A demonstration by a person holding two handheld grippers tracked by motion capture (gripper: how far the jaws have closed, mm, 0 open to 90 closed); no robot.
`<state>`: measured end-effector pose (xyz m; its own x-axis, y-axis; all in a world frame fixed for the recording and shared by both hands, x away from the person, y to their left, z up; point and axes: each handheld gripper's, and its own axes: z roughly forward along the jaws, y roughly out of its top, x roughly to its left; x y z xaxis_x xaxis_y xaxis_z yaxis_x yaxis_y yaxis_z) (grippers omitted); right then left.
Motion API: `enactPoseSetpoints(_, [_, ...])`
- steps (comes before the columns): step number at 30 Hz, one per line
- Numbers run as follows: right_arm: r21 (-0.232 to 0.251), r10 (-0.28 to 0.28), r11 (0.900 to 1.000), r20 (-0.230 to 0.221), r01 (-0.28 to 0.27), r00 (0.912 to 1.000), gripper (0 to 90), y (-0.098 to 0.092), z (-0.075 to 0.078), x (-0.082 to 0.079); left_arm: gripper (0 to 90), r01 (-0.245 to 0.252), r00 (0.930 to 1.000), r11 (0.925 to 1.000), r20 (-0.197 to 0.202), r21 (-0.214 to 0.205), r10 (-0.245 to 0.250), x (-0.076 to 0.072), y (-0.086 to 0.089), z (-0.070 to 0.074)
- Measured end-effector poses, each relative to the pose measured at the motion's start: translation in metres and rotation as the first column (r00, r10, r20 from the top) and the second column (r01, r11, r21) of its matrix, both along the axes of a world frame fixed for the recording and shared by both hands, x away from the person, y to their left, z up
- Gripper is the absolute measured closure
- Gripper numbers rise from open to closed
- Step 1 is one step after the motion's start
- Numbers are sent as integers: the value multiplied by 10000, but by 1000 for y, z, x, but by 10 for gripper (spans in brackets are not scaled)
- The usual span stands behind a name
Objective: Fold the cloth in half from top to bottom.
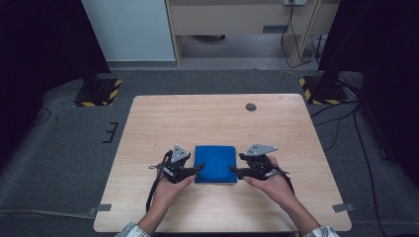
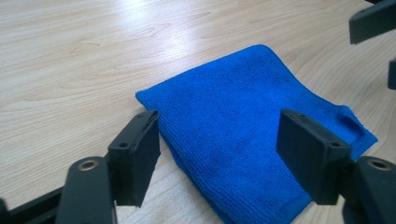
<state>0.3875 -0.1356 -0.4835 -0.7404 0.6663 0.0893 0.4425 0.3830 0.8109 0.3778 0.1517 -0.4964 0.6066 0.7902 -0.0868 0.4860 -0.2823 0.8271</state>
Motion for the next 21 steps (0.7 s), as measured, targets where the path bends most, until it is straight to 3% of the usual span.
enactPoseSetpoints(11, [36, -586, 9983, 7, 586, 9983, 193, -1, -4, 15, 132, -7, 10000, 10000, -72, 78, 8, 3, -2, 0])
enactPoseSetpoints(21, [21, -665, 9978, 54, 665, 9978, 129, -7, 0, 21, 85, -149, 9999, 9997, 48, 167, 149, 7, 7, 3])
